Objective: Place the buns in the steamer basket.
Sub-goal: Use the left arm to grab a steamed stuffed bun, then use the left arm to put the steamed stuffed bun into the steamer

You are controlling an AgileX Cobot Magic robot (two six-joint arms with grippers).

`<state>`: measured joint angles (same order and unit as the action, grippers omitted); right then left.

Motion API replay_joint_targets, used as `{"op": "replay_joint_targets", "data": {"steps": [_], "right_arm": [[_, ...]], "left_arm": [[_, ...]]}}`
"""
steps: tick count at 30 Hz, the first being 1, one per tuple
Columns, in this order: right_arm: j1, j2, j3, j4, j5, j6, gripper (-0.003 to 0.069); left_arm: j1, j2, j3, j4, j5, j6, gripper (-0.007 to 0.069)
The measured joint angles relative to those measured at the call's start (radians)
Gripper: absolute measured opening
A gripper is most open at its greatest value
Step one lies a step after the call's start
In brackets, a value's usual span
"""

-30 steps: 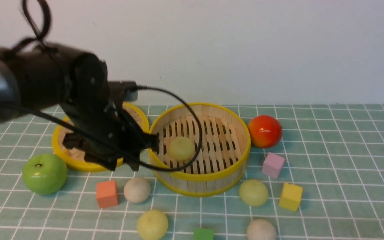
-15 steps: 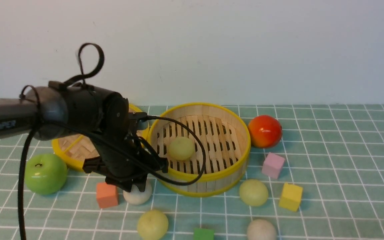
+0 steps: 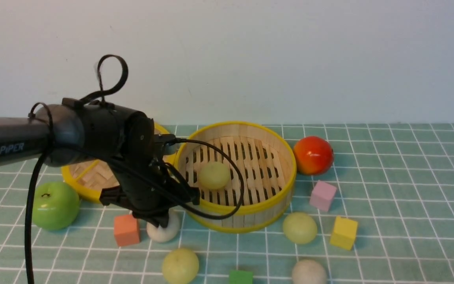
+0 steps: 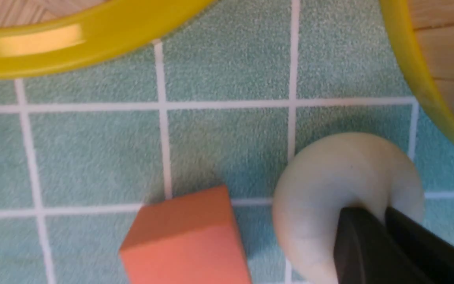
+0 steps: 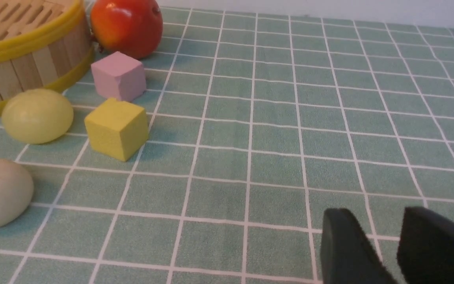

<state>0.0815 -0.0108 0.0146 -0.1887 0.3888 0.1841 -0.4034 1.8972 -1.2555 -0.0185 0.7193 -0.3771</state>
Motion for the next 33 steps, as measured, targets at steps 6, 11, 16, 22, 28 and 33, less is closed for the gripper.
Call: {"op": "replay_joint_targets", "data": {"steps": [6, 11, 16, 22, 28, 33], "right_arm": [[0.000, 0.000, 0.000, 0.000, 0.000, 0.000, 0.0239], [0.000, 0.000, 0.000, 0.000, 0.000, 0.000, 0.0239], [0.000, 0.000, 0.000, 0.000, 0.000, 0.000, 0.0239], [0.000, 0.000, 0.000, 0.000, 0.000, 0.000, 0.0239], [0.000, 0.000, 0.000, 0.000, 0.000, 0.000, 0.0239], [0.000, 0.000, 0.000, 0.000, 0.000, 0.000, 0.0239]], "left_arm": [[0.000, -0.122, -0.084, -0.010, 0.094, 0.000, -0.0008], [0.000, -0.186, -0.196, -0.109, 0.092, 0.023, -0.0008], [0.000, -0.137, -0.251, -0.363, 0.049, 0.169, -0.0008], [-0.001, -0.013, -0.277, -0.547, 0.030, 0.301, -0.0002], [-0.009, 0.090, -0.284, -0.611, 0.018, 0.377, 0.0003], [-0.011, 0.144, -0.284, -0.615, -0.023, 0.383, 0.0008]]}}
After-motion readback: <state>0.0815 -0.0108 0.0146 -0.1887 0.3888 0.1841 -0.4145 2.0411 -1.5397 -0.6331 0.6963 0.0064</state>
